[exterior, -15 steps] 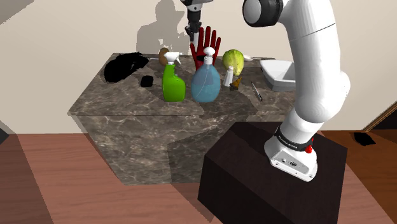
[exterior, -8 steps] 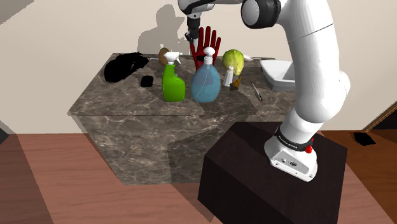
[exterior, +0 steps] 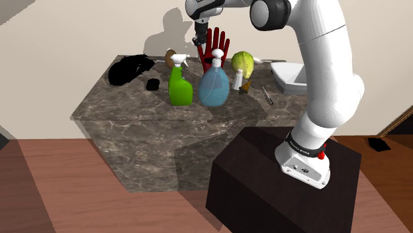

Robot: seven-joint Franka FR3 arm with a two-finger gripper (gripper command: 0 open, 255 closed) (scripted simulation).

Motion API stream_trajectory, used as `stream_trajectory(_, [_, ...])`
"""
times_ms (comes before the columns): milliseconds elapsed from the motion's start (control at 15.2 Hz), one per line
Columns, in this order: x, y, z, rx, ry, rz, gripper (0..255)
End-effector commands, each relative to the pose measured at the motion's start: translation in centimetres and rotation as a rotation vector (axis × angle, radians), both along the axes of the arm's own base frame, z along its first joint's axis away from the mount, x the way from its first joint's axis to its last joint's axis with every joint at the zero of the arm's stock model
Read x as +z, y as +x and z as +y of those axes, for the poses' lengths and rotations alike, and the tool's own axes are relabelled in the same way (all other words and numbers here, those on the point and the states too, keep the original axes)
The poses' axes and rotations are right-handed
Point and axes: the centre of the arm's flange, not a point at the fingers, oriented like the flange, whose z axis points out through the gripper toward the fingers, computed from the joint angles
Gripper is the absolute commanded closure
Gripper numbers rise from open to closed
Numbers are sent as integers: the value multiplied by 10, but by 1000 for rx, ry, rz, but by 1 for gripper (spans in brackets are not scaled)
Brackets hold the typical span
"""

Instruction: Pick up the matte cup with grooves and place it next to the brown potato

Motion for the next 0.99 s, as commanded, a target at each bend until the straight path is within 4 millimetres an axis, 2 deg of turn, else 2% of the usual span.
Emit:
stream_trajectory(0, [0, 0, 0, 0, 0, -1, 255])
stream_trajectory(66, [0, 0, 0, 0, 0, -1, 255])
stream_trajectory(132, [0, 0, 0, 0, 0, -1, 0])
stream_trajectory(462, [0, 0, 0, 0, 0, -1, 0])
stream_trajectory(726, [50, -4, 5, 0, 0, -1, 0])
stream_trajectory(924, [50, -5, 5, 0, 0, -1, 0])
